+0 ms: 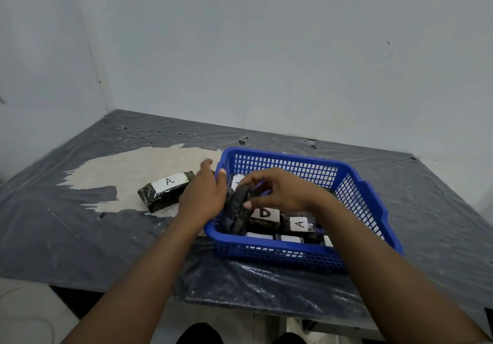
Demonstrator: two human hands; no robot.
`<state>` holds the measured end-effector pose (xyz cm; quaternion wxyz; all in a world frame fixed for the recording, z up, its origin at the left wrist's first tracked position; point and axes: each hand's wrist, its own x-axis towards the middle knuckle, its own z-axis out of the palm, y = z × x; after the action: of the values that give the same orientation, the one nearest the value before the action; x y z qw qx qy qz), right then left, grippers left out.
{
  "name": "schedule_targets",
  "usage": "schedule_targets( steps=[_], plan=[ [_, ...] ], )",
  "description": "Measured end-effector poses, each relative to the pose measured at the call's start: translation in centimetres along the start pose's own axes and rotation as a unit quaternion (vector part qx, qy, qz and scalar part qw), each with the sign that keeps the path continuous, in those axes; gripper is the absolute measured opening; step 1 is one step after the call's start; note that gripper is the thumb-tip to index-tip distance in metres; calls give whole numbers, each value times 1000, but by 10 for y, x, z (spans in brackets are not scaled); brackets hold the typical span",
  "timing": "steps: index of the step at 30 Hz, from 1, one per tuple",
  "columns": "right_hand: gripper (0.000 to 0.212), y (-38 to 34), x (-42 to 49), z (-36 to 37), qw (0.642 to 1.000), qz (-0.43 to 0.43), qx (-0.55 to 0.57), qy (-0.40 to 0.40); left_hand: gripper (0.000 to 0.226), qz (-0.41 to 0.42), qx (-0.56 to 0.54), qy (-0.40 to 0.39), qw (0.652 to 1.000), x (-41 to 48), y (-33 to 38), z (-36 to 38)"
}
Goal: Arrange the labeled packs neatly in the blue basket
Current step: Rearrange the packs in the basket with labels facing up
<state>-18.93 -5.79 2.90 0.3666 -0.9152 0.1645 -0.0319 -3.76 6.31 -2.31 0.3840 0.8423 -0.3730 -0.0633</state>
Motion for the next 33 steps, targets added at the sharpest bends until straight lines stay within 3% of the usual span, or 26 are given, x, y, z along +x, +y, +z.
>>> schedule_targets(
  steps=[2, 5, 7, 10, 11, 13, 15, 18, 20, 23, 26, 30, 33],
  plan=[
    [33, 4, -10, -11, 999, -30, 33, 14, 59, 37, -31, 64, 997, -4, 0, -5],
    [31, 15, -26, -22, 992, -64, 96, 46, 47, 172, -2, 133, 976, -9, 8, -16],
    [27, 20, -34, -22, 984, -89, 136, 69, 40, 216, 3, 45, 975, -10, 15, -24],
    [23, 23, -39, -17, 971, -140, 163, 106, 41, 165, -89, -208, 960, -18, 27, -36],
    [23, 23, -40, -15, 967, -158, 160, 121, 45, 152, -112, -260, 947, -19, 30, -38],
    [26, 22, -41, -11, 960, -182, 143, 157, 48, 151, -141, -291, 934, -21, 33, -42],
    [34, 20, -40, -8, 957, -173, 151, 178, 34, 146, -198, -271, 931, -22, 34, -46],
    [45, 11, -40, -9, 944, -100, 259, 181, 42, 146, -210, -224, 940, -21, 33, -50],
    [40, 4, -40, -10, 934, -59, 315, 157, 40, 166, -162, -214, 949, -21, 33, -53],
    [29, -2, -39, -8, 949, -58, 274, 147, 38, 185, -136, -195, 954, -22, 37, -55],
    [23, -4, -39, -5, 927, -49, 307, 210, 42, 133, -228, -140, 954, -25, 38, -56],
    [32, 2, -42, 3, 867, -17, 430, 252, 65, 40, -382, -103, 917, -33, 35, -55],
    [28, 2, -47, 16, 845, -8, 483, 229, 62, 15, -477, -116, 871, -38, 35, -50]
  ],
)
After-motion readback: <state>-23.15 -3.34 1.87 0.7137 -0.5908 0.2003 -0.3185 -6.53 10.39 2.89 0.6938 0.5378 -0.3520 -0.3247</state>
